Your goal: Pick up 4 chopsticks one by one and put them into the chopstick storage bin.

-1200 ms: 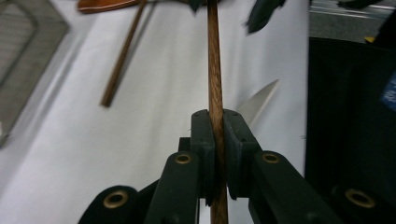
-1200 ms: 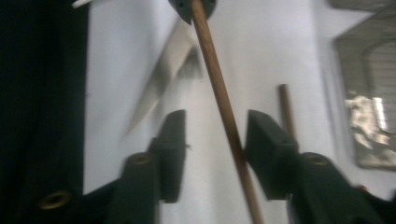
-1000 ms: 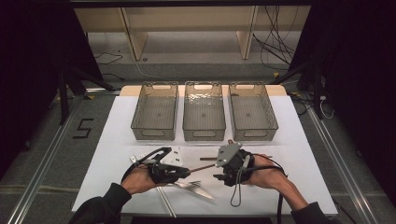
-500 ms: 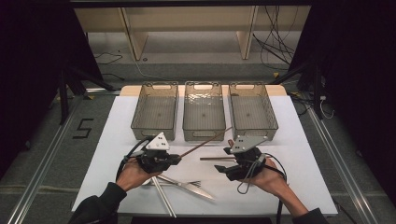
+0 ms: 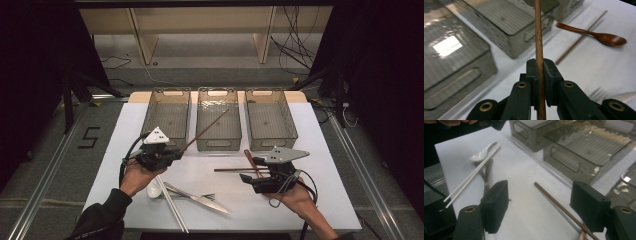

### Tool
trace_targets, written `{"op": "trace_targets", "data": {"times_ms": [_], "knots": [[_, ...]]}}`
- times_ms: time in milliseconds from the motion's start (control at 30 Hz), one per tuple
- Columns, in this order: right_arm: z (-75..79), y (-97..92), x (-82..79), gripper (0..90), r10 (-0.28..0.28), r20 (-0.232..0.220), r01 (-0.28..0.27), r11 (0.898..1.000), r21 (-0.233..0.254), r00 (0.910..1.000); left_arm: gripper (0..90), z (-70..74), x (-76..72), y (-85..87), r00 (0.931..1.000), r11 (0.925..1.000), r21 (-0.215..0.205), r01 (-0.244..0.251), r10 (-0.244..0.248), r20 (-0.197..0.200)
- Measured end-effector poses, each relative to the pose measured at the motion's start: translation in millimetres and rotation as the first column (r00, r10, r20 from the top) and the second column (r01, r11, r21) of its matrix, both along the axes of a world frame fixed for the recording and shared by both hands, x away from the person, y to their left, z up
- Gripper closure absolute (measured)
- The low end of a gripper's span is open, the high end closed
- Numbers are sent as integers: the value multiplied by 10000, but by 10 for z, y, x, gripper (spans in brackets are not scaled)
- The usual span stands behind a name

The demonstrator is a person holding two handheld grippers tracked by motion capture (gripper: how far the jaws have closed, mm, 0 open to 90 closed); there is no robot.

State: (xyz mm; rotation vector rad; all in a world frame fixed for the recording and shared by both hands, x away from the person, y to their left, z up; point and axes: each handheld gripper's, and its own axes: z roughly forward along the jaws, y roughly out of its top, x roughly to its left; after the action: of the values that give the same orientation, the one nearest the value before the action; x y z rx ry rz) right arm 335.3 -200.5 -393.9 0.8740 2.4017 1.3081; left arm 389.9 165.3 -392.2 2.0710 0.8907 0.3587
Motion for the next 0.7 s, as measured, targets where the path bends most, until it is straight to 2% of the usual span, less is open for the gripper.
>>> {"op": "trace_targets", "data": {"times_ms": [67, 233, 300, 433, 500, 700], "knots": [[-6, -36, 3, 309, -146, -45, 147, 9997, 182, 9999, 833, 27, 61, 74, 9995, 9994, -118, -315, 315, -4], [-3, -81, -16, 311, -330, 9, 330, 9991, 267, 9995, 834, 56, 203, 220, 9941, 9936, -327, -1085, 1082, -100], [8, -87, -29, 313, -374, 85, 371, 9988, 331, 9993, 833, 68, 253, 260, 9921, 9918, -254, -1254, 1252, -67], [13, -88, -43, 313, -336, 38, 334, 9990, 313, 9994, 834, 81, 377, 314, 9850, 9848, -197, -1726, 1724, -113], [10, -86, -48, 313, -299, 48, 297, 9991, 307, 9995, 833, 84, 445, 341, 9808, 9804, -310, -1943, 1937, -210], [14, -94, -65, 313, -281, 13, 280, 9991, 328, 9996, 833, 100, 624, 399, 9692, 9694, -170, -2448, 2442, -307]]}}
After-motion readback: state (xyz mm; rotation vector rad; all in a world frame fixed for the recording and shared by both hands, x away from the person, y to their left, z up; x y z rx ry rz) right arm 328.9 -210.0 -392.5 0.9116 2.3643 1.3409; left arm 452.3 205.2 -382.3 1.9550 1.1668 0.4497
